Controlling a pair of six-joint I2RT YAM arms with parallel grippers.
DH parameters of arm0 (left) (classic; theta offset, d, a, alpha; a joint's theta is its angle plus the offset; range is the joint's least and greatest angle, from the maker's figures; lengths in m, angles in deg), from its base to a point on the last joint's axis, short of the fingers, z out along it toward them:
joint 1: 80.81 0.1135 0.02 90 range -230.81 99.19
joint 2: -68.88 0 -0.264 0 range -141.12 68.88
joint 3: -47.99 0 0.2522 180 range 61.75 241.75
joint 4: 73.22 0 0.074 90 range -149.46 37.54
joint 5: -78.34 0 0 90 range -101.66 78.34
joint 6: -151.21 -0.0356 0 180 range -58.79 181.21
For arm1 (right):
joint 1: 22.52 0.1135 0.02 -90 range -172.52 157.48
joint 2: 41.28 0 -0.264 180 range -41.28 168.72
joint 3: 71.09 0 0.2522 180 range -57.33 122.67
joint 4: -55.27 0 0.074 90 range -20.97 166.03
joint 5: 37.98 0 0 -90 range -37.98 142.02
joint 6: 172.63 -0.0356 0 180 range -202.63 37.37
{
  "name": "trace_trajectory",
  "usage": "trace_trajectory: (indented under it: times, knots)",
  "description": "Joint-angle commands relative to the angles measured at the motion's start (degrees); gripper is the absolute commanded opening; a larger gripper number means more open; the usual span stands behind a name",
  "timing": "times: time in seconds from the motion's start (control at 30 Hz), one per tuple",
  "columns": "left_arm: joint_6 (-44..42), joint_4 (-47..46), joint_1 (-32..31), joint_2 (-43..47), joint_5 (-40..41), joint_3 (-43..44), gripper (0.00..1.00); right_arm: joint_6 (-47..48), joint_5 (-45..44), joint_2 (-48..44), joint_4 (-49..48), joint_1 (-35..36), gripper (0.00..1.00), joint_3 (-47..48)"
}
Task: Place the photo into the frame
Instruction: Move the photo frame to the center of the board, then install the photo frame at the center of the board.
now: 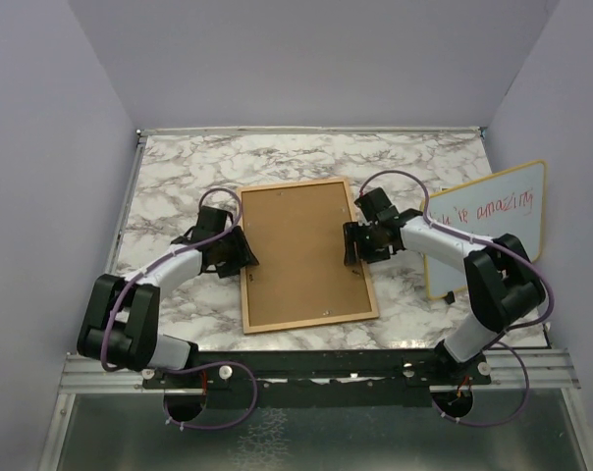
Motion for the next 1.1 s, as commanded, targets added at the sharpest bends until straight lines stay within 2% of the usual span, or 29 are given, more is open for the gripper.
trace_trajectory:
  times: [0.0,0.13,0.27,0.4,0.47,0.63,0.8,0.87,0.93,1.07]
  knots:
    - [1.8,5.0,-1.4,5.5,4.3,-0.7,0.64,-2.4,3.3,-2.6,-4.0,1.6,0.66,0.1]
    - [-0.1,8.5,-1.4,7.0,9.9,1.7,0.72,-4.3,-0.7,-6.9,-4.1,1.8,0.69,0.5]
    - [-1.4,9.3,-1.3,7.5,11.5,2.6,0.74,-7.5,2.9,-13.2,-10.4,3.5,0.70,-3.5]
    - [-1.3,9.3,-1.3,7.6,12.7,1.8,0.72,-11.1,8.1,-14.5,-15.7,6.1,0.69,-5.9]
    - [-1.8,9.3,-1.3,7.6,12.8,1.6,0.66,-14.0,10.9,-13.8,-19.1,7.3,0.66,-6.9]
    - [-2.7,8.9,-1.3,7.5,12.3,0.9,0.46,-23.0,16.2,-6.5,-31.7,11.5,0.51,-7.6]
    - [-2.3,8.0,-1.3,6.9,11.9,0.8,0.28,-26.6,14.6,3.4,-34.3,16.6,0.38,-1.7]
    - [-1.9,7.7,-1.3,5.9,12.4,1.1,0.26,-27.7,15.1,6.7,-35.6,17.9,0.37,0.5]
    - [-0.6,7.5,-1.3,5.0,12.7,1.4,0.19,-28.9,15.3,9.7,-35.9,18.8,0.37,2.6]
    - [-0.3,5.7,-1.3,4.0,14.1,0.9,0.18,-30.5,15.2,13.0,-36.3,20.4,0.38,5.1]
